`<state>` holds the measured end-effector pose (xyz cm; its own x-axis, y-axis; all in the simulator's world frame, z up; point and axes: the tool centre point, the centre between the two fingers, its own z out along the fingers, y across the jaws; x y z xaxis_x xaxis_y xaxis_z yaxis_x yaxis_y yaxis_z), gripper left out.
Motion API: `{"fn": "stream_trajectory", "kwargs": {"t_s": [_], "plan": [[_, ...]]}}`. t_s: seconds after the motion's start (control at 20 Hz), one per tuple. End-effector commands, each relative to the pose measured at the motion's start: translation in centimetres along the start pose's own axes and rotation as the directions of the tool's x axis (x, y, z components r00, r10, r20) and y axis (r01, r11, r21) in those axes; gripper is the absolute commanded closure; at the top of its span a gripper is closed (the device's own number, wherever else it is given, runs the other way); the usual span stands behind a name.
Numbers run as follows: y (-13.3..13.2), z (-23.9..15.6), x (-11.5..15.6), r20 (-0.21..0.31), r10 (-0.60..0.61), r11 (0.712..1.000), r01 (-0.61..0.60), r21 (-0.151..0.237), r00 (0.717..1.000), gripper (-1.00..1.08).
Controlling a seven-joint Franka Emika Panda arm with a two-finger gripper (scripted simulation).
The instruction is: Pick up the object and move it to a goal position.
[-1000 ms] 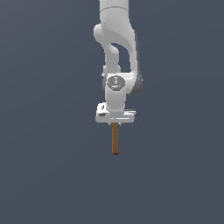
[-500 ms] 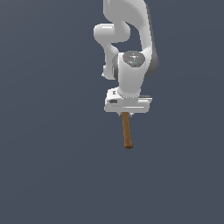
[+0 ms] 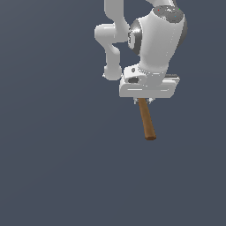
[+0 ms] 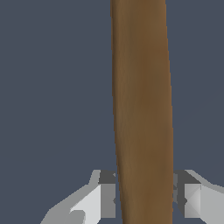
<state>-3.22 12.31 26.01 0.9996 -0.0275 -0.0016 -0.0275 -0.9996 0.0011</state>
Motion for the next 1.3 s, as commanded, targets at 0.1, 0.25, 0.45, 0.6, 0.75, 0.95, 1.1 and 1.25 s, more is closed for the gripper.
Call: {"fn": "stream_trajectory", "kwargs": {"t_s": [0.1, 0.25, 0.45, 0.6, 0.75, 0.95, 1.1, 1.25], "plan": [[-2.5, -4.7, 0.3, -0.002, 0.001, 1.000, -0.001, 0.000, 1.000, 1.08], [-3.9, -7.3, 0.6, -0.002, 0.002, 1.000, -0.002, 0.000, 1.000, 1.08], [-5.4, -10.0, 0.9, -0.002, 0.003, 1.000, -0.003, 0.001, 1.000, 1.08], [-6.2, -11.5, 1.1, -0.002, 0.003, 1.000, -0.003, 0.001, 1.000, 1.08], [-6.8, -12.6, 1.2, -0.002, 0.003, 1.000, -0.003, 0.001, 1.000, 1.08], [-7.3, -13.4, 1.4, -0.002, 0.004, 1.000, -0.004, 0.001, 1.000, 1.08], [-7.5, -13.7, 1.5, -0.002, 0.004, 1.000, -0.004, 0.001, 1.000, 1.08], [-7.4, -13.6, 1.5, -0.002, 0.004, 1.000, -0.004, 0.001, 1.000, 1.08]]}}
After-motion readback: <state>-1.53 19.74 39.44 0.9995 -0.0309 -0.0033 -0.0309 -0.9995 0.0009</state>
